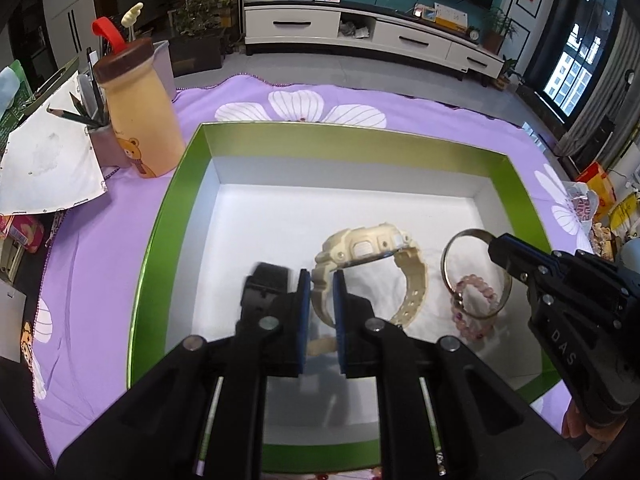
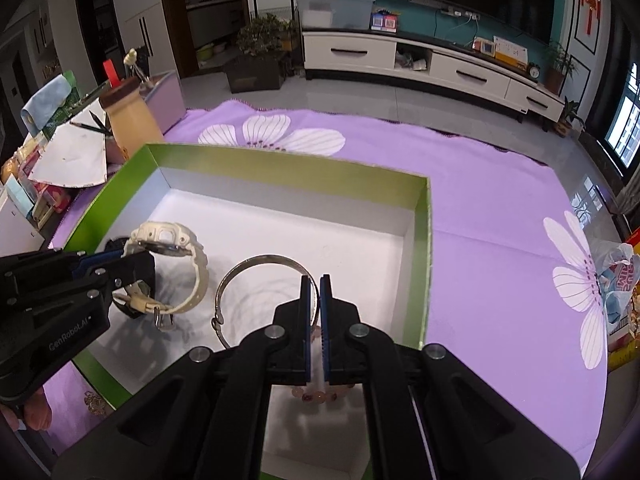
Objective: Organize jewelry
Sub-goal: 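Carry the cream watch and silver bangle into the green box and release both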
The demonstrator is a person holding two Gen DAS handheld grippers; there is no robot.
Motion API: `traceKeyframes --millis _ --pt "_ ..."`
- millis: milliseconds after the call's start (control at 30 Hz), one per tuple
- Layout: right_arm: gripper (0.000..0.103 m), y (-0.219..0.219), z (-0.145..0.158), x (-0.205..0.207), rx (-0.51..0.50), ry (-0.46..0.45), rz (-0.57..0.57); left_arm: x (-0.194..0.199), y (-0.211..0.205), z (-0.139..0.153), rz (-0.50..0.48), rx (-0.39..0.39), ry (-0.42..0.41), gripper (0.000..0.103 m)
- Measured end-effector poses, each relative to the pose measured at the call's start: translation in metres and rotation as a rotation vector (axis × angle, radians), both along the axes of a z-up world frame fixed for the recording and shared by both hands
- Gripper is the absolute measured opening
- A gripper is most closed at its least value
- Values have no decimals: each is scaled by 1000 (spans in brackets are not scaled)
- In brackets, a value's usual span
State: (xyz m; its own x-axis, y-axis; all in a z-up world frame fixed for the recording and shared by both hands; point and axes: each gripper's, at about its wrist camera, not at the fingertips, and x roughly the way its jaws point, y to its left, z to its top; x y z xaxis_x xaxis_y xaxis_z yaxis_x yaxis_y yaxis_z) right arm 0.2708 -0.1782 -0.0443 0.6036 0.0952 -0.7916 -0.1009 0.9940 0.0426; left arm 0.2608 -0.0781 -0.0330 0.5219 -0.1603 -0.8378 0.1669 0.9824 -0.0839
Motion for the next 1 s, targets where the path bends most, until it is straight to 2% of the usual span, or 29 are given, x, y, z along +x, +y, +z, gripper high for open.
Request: traceKeyframes --millis 600,800,1000 --pt "4 15 -12 6 -13 40 9 3 -3 -6 2 59 6 13" --pt "7 16 -14 7 -7 49 9 2 -4 -6 2 65 5 17" --pt "7 16 -10 4 6 36 9 2 -2 -3 10 54 -7 17"
